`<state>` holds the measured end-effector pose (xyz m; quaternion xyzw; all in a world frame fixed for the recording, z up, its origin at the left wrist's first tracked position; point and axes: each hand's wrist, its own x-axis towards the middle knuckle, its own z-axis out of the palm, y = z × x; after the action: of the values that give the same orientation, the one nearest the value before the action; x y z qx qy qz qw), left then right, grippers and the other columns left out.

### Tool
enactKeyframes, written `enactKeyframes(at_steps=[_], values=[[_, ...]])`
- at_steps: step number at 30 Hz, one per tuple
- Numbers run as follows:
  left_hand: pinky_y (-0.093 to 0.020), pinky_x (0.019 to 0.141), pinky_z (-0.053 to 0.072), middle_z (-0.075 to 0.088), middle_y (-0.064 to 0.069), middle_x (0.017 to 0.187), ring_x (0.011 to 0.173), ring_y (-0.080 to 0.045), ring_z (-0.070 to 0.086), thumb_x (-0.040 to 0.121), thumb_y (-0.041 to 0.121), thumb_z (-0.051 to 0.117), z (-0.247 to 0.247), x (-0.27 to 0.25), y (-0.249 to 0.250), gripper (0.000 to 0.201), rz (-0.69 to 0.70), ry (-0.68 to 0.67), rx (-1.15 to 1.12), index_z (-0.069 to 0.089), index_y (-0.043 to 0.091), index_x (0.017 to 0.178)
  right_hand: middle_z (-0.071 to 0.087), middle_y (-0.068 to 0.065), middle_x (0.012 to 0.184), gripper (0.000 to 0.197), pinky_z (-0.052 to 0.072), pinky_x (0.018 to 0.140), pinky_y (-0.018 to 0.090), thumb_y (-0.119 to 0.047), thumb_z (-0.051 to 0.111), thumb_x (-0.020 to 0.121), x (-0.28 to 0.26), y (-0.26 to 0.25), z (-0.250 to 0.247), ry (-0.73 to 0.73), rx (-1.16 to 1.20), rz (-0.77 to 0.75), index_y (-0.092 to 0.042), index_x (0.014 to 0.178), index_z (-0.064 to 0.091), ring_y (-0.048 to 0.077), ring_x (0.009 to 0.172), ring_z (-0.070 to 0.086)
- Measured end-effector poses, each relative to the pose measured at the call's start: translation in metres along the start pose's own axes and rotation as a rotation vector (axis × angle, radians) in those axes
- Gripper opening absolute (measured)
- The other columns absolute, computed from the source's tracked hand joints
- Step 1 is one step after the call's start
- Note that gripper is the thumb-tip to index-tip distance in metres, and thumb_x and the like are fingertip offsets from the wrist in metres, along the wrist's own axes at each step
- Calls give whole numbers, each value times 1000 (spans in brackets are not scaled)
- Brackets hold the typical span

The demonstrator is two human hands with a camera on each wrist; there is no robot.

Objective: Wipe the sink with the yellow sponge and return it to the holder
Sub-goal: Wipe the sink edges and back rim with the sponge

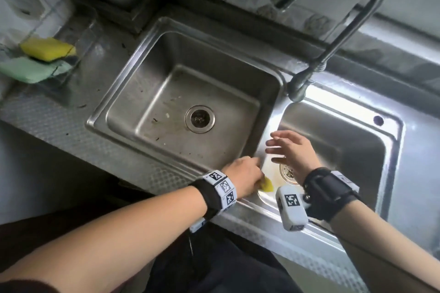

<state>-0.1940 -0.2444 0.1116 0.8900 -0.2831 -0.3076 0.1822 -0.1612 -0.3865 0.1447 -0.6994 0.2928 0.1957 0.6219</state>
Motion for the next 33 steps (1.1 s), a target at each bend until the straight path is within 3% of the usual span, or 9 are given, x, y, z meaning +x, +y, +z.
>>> enactKeyframes(at_steps=[9, 11, 14, 17, 20, 24, 26, 28, 33], values=[[-37, 83, 42, 57, -17, 116, 107, -34, 53, 88, 17, 54, -64, 140, -23, 25, -66, 353, 83, 63, 1, 104, 66, 10, 75, 16, 45, 58, 27, -5, 54, 89, -9, 21, -57, 202, 103, 33, -3, 101, 64, 19, 59, 61], [-33, 78, 38, 55, -15, 120, 111, -32, 52, 85, 22, 48, -73, 153, -28, 29, -59, 333, 144, 62, 6, 105, 67, 11, 76, 15, 46, 57, 26, -5, 55, 89, -11, 24, -60, 204, 105, 39, -4, 100, 65, 20, 59, 60], [-35, 89, 42, 50, -9, 127, 115, -28, 47, 90, 17, 49, -73, 145, -29, 26, 44, 257, 236, 63, 14, 112, 66, 12, 77, 12, 45, 52, 23, -6, 55, 90, -12, 28, -60, 194, 118, 41, -7, 96, 64, 16, 54, 60], [-38, 86, 50, 50, -4, 121, 115, -27, 46, 88, 31, 53, -56, 119, -26, 26, 176, 152, 284, 67, 14, 101, 66, 9, 69, 10, 44, 48, 21, -6, 54, 91, -12, 33, -56, 167, 171, 60, -7, 95, 62, 13, 48, 59], [-41, 91, 51, 50, -5, 121, 114, -27, 43, 90, 27, 55, -49, 114, -29, 22, 262, 128, 269, 70, 13, 97, 68, 2, 62, 10, 44, 53, 23, -7, 54, 91, -10, 38, -52, 159, 170, 71, -9, 94, 63, 9, 46, 60], [-43, 91, 51, 51, -7, 121, 108, -29, 48, 90, 21, 56, -70, 139, -39, 17, 200, 221, 193, 68, 16, 102, 72, 9, 91, 14, 49, 65, 29, -9, 58, 89, 7, 30, -31, 151, 26, -1, -12, 98, 68, 16, 74, 64], [-41, 94, 47, 55, -12, 120, 106, -33, 52, 90, 18, 56, -86, 153, -42, 23, 191, 257, 185, 68, 11, 107, 69, 7, 115, 24, 52, 87, 33, -13, 59, 87, 26, 17, -14, 132, -138, -156, -19, 109, 66, 15, 98, 63], [-42, 95, 46, 59, -15, 119, 108, -35, 54, 87, 13, 57, -101, 160, -44, 23, 201, 287, 173, 67, 5, 106, 57, -3, 128, 41, 40, 106, 30, -11, 56, 86, 39, -2, 4, 109, -289, -276, -15, 127, 56, 12, 116, 54], [-43, 93, 50, 60, -9, 121, 110, -30, 54, 87, 10, 53, -137, 181, -70, 26, 200, 342, 180, 67, 12, 108, 52, -2, 115, 44, 35, 92, 19, -5, 50, 81, 77, -35, 40, 46, -368, -385, -11, 125, 47, 12, 107, 50]])
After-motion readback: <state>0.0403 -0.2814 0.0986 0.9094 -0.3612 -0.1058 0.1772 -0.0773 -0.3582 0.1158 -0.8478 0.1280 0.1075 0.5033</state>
